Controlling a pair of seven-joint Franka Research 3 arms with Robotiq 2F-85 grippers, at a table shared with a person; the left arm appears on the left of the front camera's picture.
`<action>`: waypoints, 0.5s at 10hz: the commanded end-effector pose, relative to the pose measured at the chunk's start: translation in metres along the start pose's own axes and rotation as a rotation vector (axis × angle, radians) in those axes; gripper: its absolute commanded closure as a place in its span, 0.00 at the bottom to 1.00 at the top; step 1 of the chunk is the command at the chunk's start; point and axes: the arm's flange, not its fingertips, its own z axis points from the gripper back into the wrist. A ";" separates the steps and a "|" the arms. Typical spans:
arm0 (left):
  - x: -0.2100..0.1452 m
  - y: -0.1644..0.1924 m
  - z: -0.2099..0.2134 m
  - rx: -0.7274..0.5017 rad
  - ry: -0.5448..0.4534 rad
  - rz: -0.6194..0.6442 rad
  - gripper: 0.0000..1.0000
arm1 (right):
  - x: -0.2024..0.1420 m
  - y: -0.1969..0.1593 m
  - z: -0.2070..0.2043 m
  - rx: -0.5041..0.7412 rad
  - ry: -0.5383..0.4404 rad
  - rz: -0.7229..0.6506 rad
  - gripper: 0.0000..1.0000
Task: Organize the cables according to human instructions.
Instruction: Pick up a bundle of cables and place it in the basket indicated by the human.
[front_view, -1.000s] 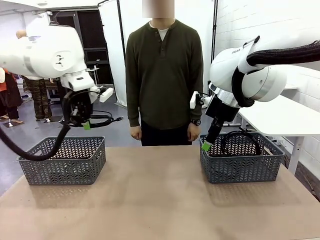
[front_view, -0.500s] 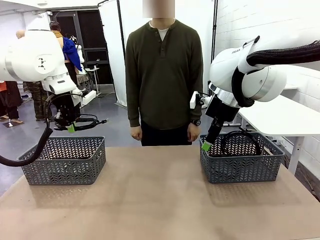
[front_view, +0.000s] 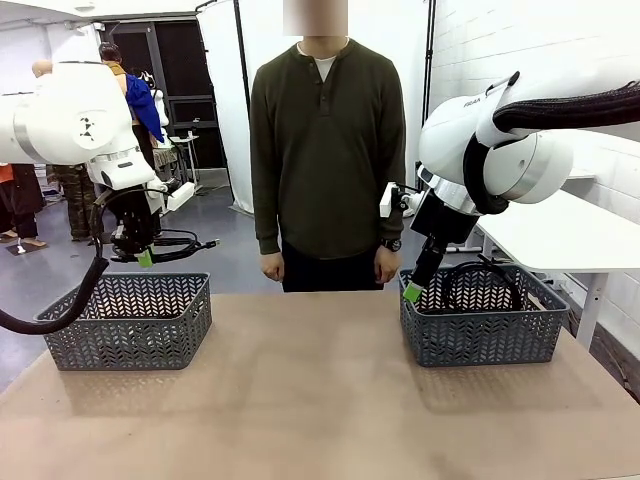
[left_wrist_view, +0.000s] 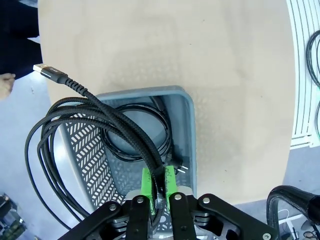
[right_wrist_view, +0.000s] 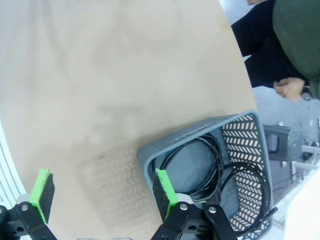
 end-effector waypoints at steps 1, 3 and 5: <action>-0.002 -0.001 0.004 0.005 0.006 -0.001 1.00 | 0.000 0.001 0.000 -0.001 0.001 -0.005 0.00; -0.002 -0.001 0.004 0.005 0.006 -0.001 1.00 | 0.000 0.001 0.000 -0.001 0.001 -0.005 0.00; -0.005 -0.004 -0.003 -0.004 -0.004 -0.001 1.00 | 0.000 0.001 0.000 -0.001 0.001 -0.005 0.00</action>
